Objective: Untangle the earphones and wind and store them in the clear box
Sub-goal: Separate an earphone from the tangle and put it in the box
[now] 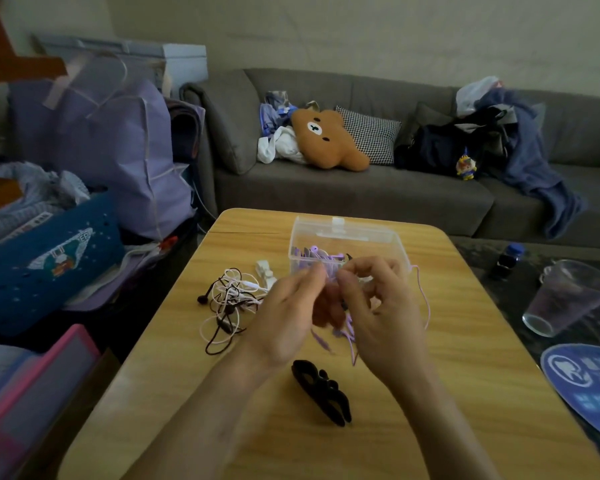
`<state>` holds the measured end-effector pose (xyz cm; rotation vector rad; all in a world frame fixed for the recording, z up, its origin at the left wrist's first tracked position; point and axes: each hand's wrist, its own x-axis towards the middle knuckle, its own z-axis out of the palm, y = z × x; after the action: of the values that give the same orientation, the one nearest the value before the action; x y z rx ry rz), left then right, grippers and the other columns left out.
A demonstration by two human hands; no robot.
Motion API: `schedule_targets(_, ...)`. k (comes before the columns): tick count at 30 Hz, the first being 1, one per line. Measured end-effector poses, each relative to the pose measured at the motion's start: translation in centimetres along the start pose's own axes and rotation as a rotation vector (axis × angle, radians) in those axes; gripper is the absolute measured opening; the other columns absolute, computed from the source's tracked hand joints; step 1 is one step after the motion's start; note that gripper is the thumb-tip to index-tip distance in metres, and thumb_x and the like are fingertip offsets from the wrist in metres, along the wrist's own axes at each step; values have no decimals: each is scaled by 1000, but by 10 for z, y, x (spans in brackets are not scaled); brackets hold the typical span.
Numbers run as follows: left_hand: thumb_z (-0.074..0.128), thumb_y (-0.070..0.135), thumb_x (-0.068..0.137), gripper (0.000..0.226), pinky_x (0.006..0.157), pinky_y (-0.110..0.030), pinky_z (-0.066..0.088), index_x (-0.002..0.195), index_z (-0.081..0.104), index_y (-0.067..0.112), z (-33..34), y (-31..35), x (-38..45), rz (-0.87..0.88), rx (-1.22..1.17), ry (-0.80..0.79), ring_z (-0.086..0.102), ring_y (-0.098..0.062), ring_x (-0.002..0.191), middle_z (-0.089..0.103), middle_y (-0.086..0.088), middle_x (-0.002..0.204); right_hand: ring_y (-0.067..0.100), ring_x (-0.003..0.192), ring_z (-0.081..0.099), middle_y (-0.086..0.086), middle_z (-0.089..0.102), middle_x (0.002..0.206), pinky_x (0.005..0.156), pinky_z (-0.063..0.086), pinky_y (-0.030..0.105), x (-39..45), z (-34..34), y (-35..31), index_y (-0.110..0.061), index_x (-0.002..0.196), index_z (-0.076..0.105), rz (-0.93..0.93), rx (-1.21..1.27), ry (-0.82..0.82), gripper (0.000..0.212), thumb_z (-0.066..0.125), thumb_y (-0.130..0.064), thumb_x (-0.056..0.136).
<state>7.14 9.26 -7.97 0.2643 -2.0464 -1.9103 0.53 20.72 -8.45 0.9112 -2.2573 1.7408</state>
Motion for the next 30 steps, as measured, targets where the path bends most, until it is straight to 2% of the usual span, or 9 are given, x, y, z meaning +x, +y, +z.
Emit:
schedule_targets(1,34,36,107,53,68,-36,46,86,60,-5,1,2,0,-72,-57,-65,60,-24,63,61,-11,67,1,68,58,-3,51,101,60,42,5,-1,1,0,-28,88,61,-8,-12,9,12,63,-19,97)
schedule_targets(3,40,34,106,44,65,-39,41,75,53,5,-1,2,2,-169,-146,-108,47,-22,52,46,-5,56,-1,66,54,-5,51,99,59,42,6,0,-2,2,-28,88,61,-12,-38,47,12,63,-19,96)
schedule_targets(8,45,30,103,36,57,-30,41,71,49,14,-19,2,9,-287,-305,-158,26,-13,47,28,3,55,2,64,52,-5,61,91,58,43,12,11,-24,15,-33,85,62,30,-96,136,16,64,-22,96)
schedule_targets(12,48,23,95,24,63,-31,46,82,62,8,-30,4,8,-162,-488,-185,43,-17,59,44,-3,66,-1,60,53,-11,66,76,54,43,12,12,-31,18,-31,87,69,46,-182,-37,7,69,-26,92)
schedule_targets(15,52,20,92,25,72,-32,50,88,73,8,-34,2,7,-69,-476,-202,64,-23,81,67,-13,90,-1,58,56,-19,66,68,52,41,14,8,-22,20,-33,86,72,53,-239,-188,7,70,-30,91)
schedule_targets(17,55,20,89,24,72,-31,50,92,76,8,-35,0,7,-50,-446,-178,69,-25,92,72,-16,103,-3,55,56,-23,63,62,52,38,10,4,-15,18,-33,86,73,39,-266,-286,9,69,-30,93)
schedule_targets(22,62,16,85,25,53,-22,44,101,73,1,-32,0,6,-71,-388,-134,71,-31,104,73,-18,110,-1,68,57,-19,67,75,62,38,13,-7,2,18,-32,95,78,-22,-417,-462,13,66,-38,93)
schedule_targets(27,68,14,79,19,38,-16,34,92,79,6,-25,-6,6,-140,-450,-119,60,-48,111,74,-19,108,9,72,62,-14,68,74,66,52,29,-12,11,13,-33,97,78,-27,-481,-502,18,62,-41,95)
schedule_targets(30,66,11,81,19,38,-15,38,94,73,-1,-23,-6,8,-101,-451,-30,70,-35,101,74,-21,103,14,75,63,-6,71,81,70,53,35,-12,9,10,-28,102,76,63,-565,-529,25,55,-41,99)
